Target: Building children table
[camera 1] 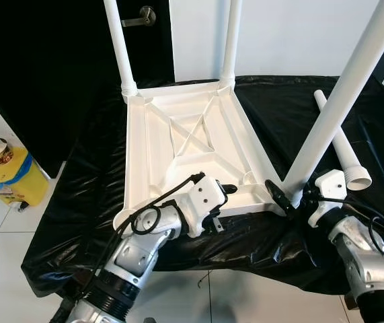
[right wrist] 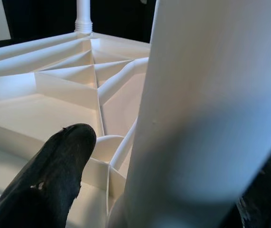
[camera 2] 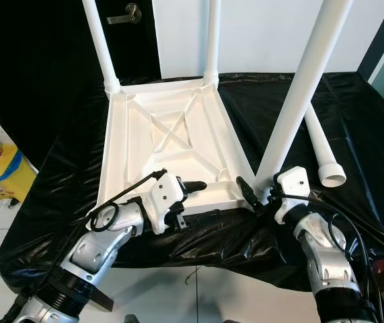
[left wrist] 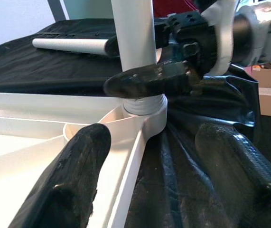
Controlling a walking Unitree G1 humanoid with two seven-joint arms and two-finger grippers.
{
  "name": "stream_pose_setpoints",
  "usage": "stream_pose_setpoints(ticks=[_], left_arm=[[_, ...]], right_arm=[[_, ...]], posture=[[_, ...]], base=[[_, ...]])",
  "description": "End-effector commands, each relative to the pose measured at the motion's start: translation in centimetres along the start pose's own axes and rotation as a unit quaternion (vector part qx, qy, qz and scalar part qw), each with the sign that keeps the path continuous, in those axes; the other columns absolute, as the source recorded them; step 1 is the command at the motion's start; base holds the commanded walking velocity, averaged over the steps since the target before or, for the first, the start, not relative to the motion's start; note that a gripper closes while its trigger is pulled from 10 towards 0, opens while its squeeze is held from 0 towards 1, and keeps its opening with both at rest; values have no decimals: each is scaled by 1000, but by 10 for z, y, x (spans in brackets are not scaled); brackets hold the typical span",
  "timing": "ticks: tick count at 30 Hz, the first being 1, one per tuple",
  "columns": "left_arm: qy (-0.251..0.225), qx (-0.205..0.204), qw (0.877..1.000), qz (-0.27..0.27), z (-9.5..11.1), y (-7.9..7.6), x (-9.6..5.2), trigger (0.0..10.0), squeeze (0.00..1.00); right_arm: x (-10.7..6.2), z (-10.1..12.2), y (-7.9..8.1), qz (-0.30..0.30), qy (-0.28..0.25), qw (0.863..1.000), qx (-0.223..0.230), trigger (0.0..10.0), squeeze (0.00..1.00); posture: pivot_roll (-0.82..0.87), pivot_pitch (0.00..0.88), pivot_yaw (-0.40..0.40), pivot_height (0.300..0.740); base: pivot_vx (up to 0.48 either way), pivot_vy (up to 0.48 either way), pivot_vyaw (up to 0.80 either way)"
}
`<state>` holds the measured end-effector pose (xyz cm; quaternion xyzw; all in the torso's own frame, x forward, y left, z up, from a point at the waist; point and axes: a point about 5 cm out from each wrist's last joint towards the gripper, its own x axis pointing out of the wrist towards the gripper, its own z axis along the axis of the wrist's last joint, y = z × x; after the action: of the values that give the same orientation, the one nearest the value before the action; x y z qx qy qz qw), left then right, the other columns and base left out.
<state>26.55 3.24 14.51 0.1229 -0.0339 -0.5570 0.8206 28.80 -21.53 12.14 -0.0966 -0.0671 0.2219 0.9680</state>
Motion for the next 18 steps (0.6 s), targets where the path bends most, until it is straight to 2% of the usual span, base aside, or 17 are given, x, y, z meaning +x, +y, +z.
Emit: stream_pose_setpoints(ticks=[1,2,3,10,11,15,16,17,18], left_arm=[[13,3,997,75,-4,8,0,10000,0],[13,3,997,75,-4,8,0,10000,0],[13,4,997,72,-3,7,0,10000,0],[9,5,998,67,-1,7,1,10000,0],[6,3,998,68,2,8,2,10000,0],[4,6,997,71,5,8,0,10000,0],[4,6,997,73,4,6,-1,10000,0],[4,6,997,73,4,6,-1,10000,0],[6,7,997,76,3,5,-2,10000,0]], right_arm=[[0,-5,1,11,10,1000,-6,9922,0],[0,-5,1,11,10,1000,-6,9922,0],[5,-8,1,12,14,1000,-5,4235,0],[12,-13,1,16,19,1000,-4,3843,0],[16,-15,1,18,22,1000,-2,0,0],[19,-20,2,16,30,999,4,0,0],[19,-22,3,13,33,999,8,3647,0],[19,-22,3,13,33,999,8,3647,0],[19,-25,4,10,36,999,12,8235,0]], posture=[[-71,36,39,740],[-71,36,39,740],[-65,38,49,740],[-61,42,53,740],[-40,60,67,740],[-33,67,63,740],[-30,70,60,740],[-30,70,60,740],[-27,71,57,740]], base=[[0,0,0],[0,0,0],[0,0,0],[0,0,0],[0,0,0],[0,0,0],[0,0,0],[0,0,0],[0,0,0]])
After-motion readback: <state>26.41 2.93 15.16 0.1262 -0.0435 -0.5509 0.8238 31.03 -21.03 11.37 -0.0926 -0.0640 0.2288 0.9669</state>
